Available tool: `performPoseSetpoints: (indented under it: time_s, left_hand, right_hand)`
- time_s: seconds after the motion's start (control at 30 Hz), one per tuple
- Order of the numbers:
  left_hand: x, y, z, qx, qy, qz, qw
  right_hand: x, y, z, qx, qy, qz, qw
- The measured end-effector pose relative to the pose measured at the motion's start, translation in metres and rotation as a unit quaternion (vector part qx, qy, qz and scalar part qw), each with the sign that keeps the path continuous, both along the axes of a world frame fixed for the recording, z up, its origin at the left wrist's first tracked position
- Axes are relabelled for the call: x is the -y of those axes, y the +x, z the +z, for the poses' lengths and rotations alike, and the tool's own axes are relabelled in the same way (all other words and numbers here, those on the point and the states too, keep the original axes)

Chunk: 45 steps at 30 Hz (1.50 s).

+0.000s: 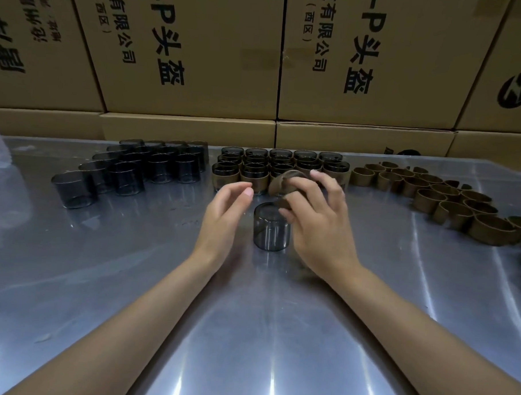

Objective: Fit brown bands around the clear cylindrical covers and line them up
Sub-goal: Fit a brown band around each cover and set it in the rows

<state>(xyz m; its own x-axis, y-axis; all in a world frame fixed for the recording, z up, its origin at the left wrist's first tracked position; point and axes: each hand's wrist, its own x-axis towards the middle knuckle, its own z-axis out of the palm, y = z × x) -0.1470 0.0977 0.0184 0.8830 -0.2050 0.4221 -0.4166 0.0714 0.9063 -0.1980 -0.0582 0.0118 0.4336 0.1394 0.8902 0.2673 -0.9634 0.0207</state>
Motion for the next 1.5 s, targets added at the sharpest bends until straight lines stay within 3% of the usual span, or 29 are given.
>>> performPoseSetpoints:
  time_s: [0.13, 0.3, 0.53, 0.7, 0.93, 1.2, 1.5]
  left_hand:
    - [-0.002, -0.003, 0.0, 0.071, 0.011, -0.001, 0.997]
    - [-0.003, -0.004, 0.001, 0.12, 0.057, 0.002, 0.991]
    - [0.01, -0.015, 0.002, 0.13, 0.025, 0.011, 0.991]
    - [0.015, -0.015, 0.0, 0.082, 0.036, -0.025, 0.996]
    - [0.015, -0.009, -0.004, 0.041, 0.146, -0.062, 0.986]
    - [0.004, 0.006, -0.005, -0.049, 0.198, -0.14, 0.969]
    - [0.006, 0.007, -0.007, -0.03, 0.187, -0.155, 0.97]
  right_hand:
    - [0.001, 0.005, -0.001, 0.026, -0.12, 0.011, 0.992]
    - [-0.008, 0.004, -0.003, 0.012, -0.165, 0.048, 0.985]
    - [-0.009, -0.005, 0.0, -0.124, 0.057, 0.149, 0.979]
    - [-0.006, -0.005, 0.0, -0.121, 0.122, 0.139, 0.975]
    - [0.0, -0.005, -0.003, -0.215, 0.177, 0.141, 0.95]
    - [0.002, 0.001, -0.006, -0.294, 0.225, 0.169, 0.913]
    - [0.001, 0.004, -0.004, -0.339, 0.35, 0.215, 0.846]
